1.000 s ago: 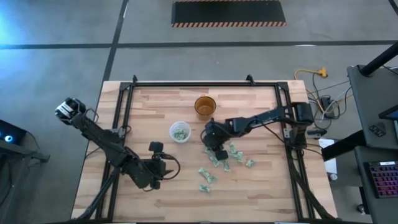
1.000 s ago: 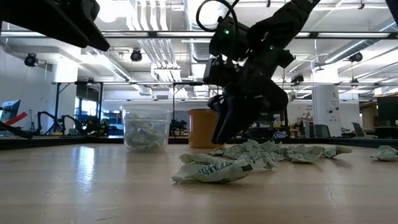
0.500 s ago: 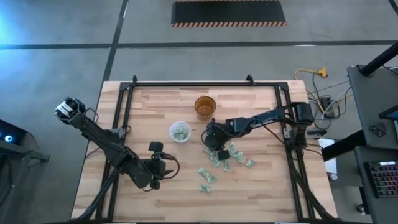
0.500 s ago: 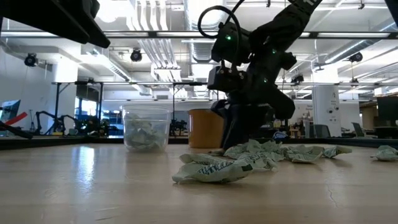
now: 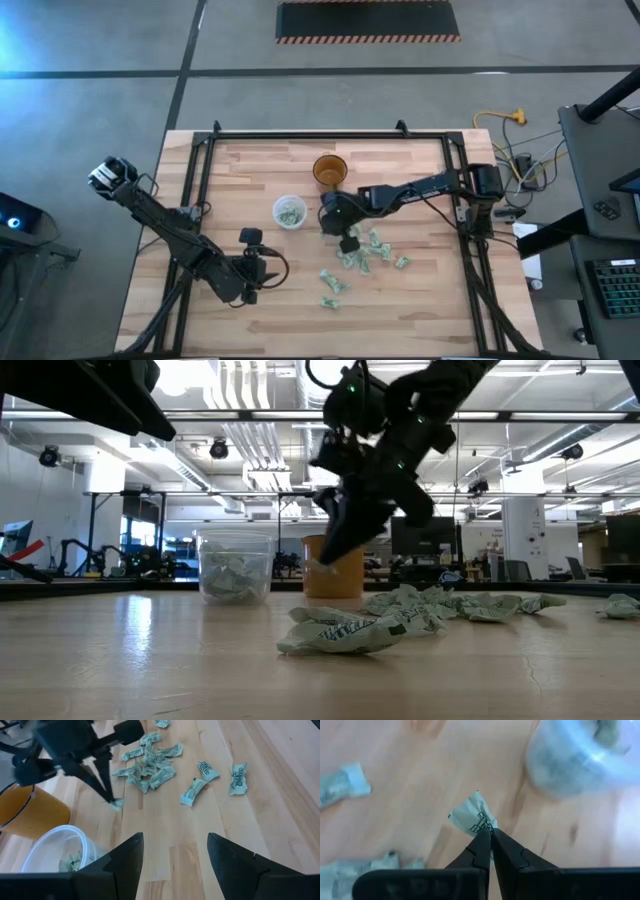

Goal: Pick and place Stevia / Truvia into bins
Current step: Put the stevia packet into the transparent bin

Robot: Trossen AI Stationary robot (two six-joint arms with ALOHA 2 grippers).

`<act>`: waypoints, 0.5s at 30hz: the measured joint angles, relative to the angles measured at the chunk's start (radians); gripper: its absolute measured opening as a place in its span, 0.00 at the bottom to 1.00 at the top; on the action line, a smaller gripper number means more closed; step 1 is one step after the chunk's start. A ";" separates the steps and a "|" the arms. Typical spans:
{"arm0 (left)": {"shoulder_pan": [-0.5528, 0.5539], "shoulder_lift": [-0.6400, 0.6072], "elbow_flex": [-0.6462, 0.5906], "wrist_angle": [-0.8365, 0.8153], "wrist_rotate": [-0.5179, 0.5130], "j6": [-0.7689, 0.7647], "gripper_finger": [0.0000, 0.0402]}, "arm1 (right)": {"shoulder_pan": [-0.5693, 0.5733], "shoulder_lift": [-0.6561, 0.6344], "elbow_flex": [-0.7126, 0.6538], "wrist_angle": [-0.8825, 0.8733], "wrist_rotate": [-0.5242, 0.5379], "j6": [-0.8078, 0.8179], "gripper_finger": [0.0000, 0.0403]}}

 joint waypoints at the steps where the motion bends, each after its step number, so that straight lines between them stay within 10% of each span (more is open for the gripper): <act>1: 0.000 0.000 0.000 0.000 0.000 0.000 0.51 | 0.000 0.000 0.014 0.000 0.000 -0.008 0.02; 15: 0.000 0.000 -0.001 0.000 -0.002 0.024 0.51 | -0.013 0.002 0.120 0.127 -0.002 -0.120 0.02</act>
